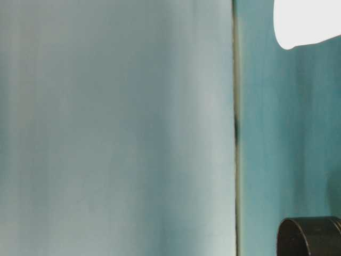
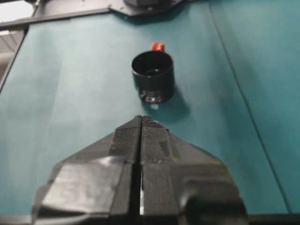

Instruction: Put the paper cup into the moved red handle cup holder.

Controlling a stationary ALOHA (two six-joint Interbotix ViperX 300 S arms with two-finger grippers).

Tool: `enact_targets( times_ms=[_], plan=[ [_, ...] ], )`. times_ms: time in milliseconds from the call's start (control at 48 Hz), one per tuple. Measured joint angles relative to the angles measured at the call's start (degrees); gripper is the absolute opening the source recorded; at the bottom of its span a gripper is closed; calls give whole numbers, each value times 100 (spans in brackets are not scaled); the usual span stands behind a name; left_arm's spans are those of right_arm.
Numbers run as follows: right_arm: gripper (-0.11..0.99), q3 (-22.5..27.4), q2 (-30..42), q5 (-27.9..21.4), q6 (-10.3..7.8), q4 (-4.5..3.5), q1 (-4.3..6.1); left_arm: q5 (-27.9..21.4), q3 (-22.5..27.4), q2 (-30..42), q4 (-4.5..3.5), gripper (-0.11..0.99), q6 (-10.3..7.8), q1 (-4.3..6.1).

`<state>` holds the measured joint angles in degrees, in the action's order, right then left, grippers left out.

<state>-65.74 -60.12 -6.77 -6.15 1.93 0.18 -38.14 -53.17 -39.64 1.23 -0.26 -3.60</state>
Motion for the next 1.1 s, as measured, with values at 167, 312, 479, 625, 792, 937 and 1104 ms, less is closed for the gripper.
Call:
enact_targets(
  times_ms=[167, 312, 479, 625, 792, 937, 1104],
  plan=[
    [-11, 0, 0, -9, 0, -9, 0, 0, 35, 79, 0, 12, -18, -9],
    [-11, 0, 0, -9, 0, 0, 0, 88, 88, 193, 0, 50, -229, -9],
    [-11, 0, -9, -62, -9, -9, 0, 158, 176, 396, 0, 92, -519, -9],
    [-11, 0, -9, -105, -9, 0, -9, 158, 343, 712, 0, 93, -668, -9],
    [-11, 0, -9, -123, -9, 0, 0, 132, 510, 1063, 0, 94, -677, -9],
    [-11, 0, 0, -132, -9, 0, 0, 123, 527, 1283, 0, 94, -703, -9],
    [-11, 0, -9, -132, -9, 0, 0, 158, 519, 1556, 0, 94, -703, -9]
  ],
)
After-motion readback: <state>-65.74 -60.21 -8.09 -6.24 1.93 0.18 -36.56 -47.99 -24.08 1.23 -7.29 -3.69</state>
